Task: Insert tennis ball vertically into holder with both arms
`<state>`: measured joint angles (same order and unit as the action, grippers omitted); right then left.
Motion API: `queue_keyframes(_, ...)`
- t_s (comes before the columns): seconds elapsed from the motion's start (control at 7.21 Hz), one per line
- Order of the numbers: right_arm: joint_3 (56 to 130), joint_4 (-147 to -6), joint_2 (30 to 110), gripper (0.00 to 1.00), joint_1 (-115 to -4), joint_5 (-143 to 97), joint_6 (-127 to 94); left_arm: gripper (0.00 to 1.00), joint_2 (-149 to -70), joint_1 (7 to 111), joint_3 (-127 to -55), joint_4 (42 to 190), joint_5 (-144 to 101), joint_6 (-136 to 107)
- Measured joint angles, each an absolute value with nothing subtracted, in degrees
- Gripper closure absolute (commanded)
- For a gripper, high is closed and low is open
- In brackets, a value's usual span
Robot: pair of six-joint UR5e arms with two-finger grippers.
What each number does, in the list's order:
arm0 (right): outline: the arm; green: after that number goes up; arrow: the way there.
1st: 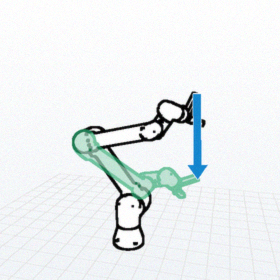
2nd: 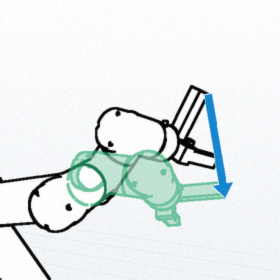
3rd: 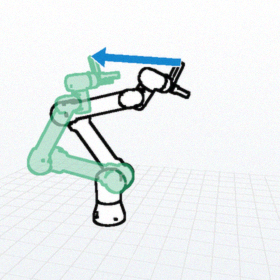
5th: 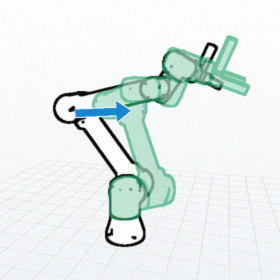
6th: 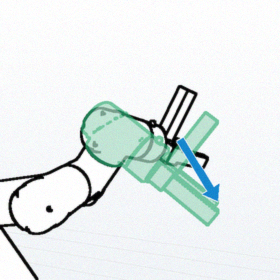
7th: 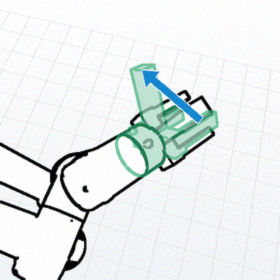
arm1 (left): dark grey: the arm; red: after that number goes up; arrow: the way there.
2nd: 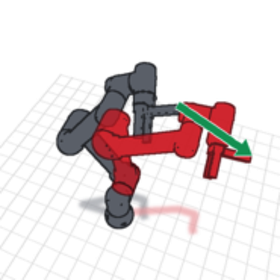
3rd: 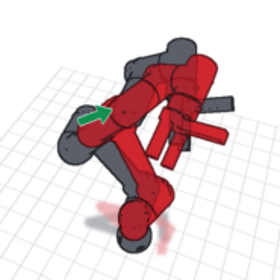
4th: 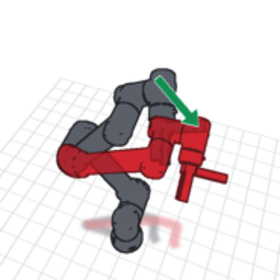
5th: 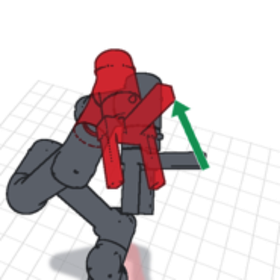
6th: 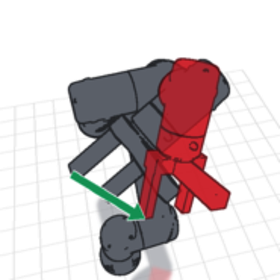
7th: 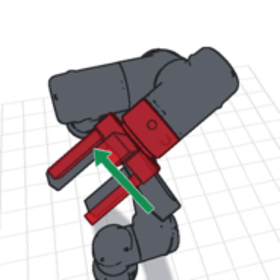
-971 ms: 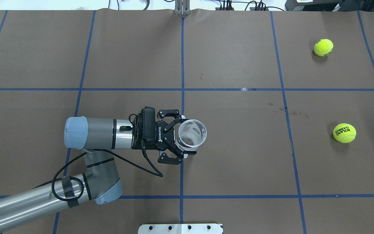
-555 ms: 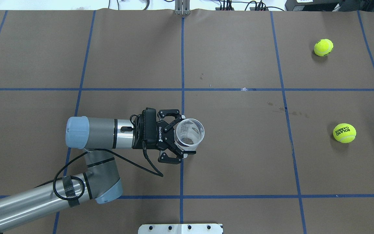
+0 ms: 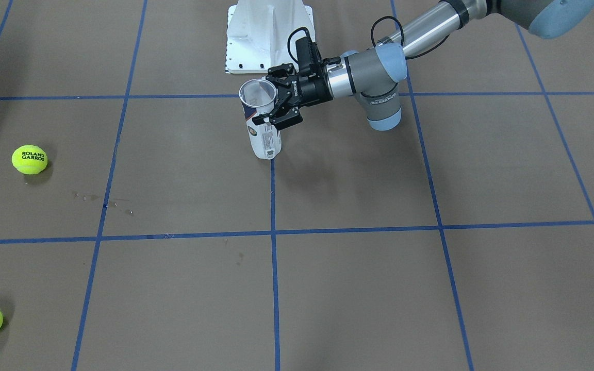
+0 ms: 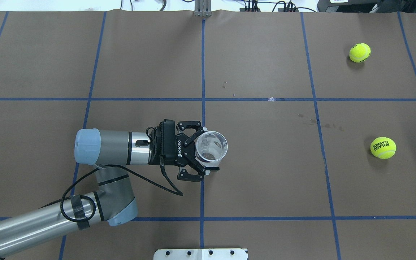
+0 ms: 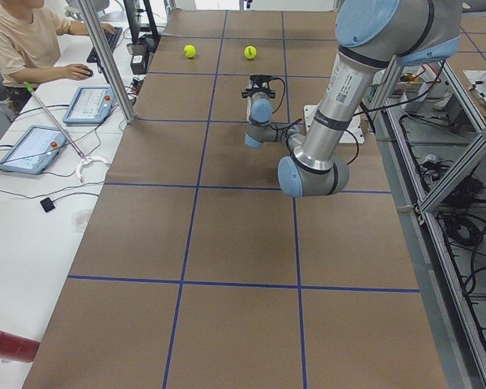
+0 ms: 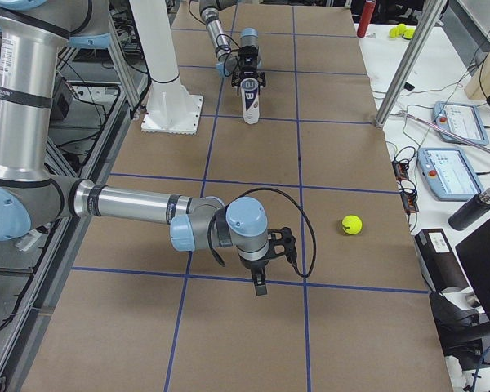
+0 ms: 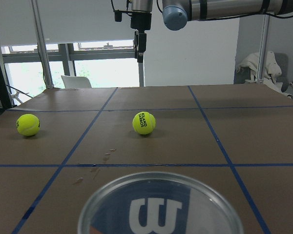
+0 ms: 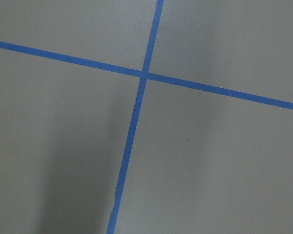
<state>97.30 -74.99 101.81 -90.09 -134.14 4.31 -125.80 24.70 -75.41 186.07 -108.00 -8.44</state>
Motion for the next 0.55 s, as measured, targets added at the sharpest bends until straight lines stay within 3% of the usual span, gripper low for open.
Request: queue_keyframes(0.55,100.5,-74.7,102.2,0.01,-90.0,-138.2,-6.4,0.02,-125.9,25.0,-75.4,186.1,-108.0,-8.4)
